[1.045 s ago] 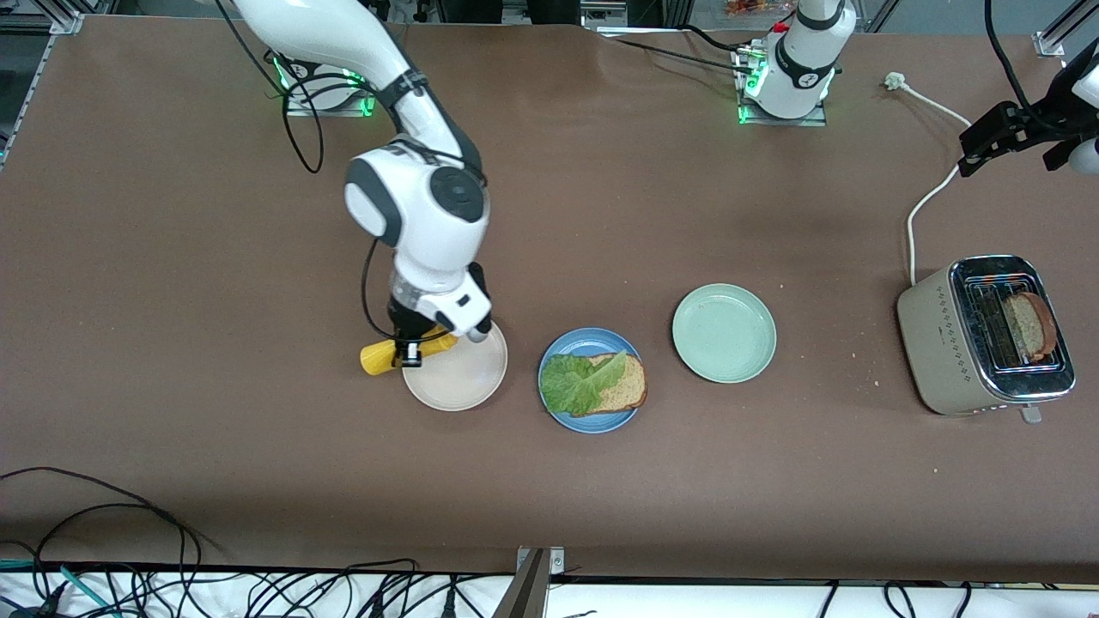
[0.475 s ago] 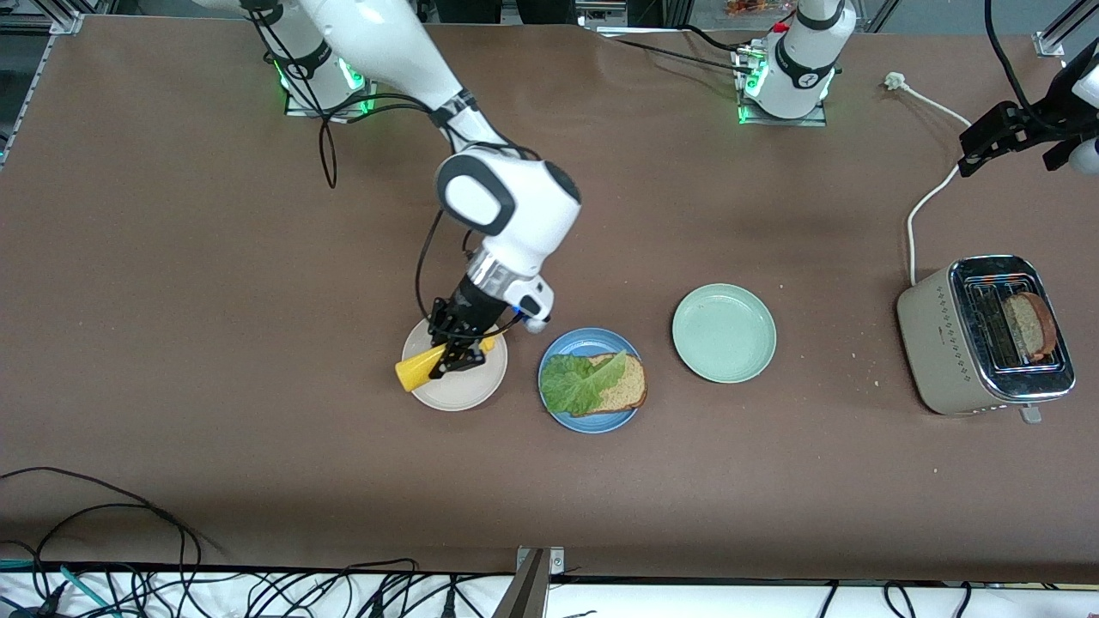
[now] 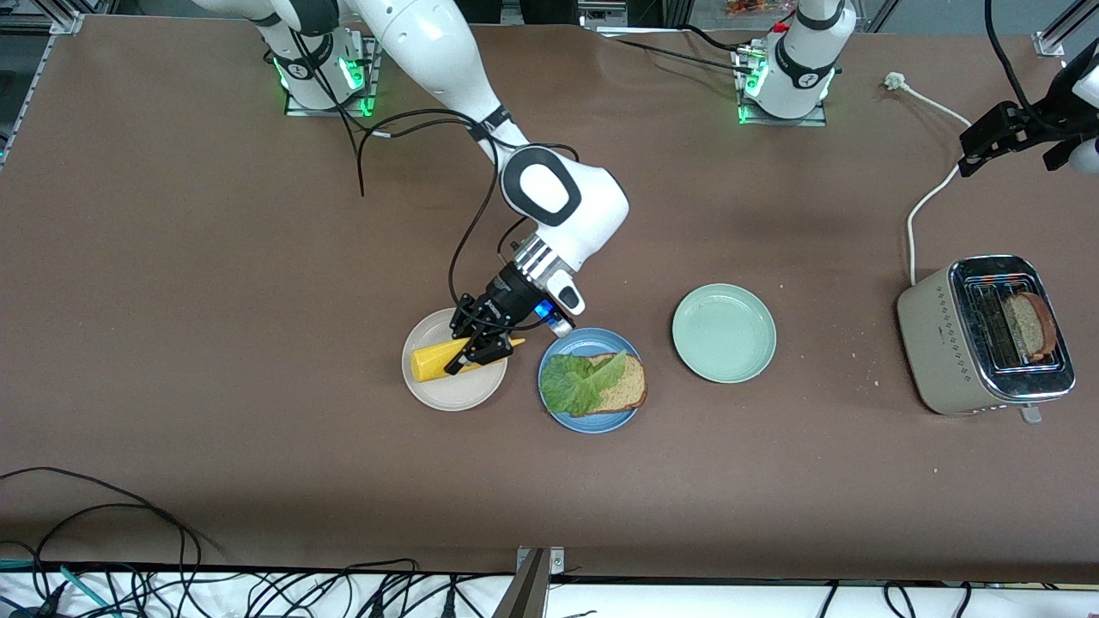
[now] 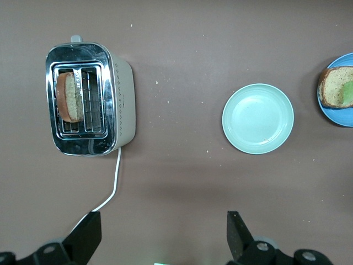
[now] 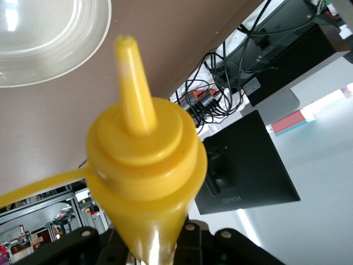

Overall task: Make sandwich in blue plate with both arms
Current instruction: 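Carry the yellow bottle over the beige plate and tilt it nozzle-down, then bring the yellow bottle back upright to its starting spot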

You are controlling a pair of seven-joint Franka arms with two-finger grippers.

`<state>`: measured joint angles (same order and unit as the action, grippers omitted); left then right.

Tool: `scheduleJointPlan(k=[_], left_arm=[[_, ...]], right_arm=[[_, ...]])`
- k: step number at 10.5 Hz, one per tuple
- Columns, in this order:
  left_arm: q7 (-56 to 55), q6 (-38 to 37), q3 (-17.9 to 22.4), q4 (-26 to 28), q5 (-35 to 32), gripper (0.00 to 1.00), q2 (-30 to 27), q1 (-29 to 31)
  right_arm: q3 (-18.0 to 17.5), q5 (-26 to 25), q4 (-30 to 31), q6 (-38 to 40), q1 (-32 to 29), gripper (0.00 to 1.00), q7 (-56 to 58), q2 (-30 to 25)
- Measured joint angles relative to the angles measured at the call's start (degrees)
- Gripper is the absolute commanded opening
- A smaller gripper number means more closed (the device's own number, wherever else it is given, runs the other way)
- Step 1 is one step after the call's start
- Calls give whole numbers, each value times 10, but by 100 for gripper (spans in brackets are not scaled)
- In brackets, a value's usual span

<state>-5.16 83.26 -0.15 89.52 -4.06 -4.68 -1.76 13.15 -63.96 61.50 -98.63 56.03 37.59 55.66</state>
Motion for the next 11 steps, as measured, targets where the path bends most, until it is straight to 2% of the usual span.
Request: scheduleJointPlan(k=[4,7,8,9,11], left_arm=[[0,0,0,0,0,100,0,0],[0,0,0,0,0,100,0,0],[0,0,0,0,0,100,0,0],[0,0,0,0,0,100,0,0],[0,0,0,0,0,100,0,0]], right_arm=[[8,-7,-10,35,24,28,-52,24],[12,-7,-11,58,30,23,-83,27],[15,19,-16,61,30,18,-86,27],[24,71,-22,64,27,12,-91,25],[37,149,-32,64,9,8,-93,11]])
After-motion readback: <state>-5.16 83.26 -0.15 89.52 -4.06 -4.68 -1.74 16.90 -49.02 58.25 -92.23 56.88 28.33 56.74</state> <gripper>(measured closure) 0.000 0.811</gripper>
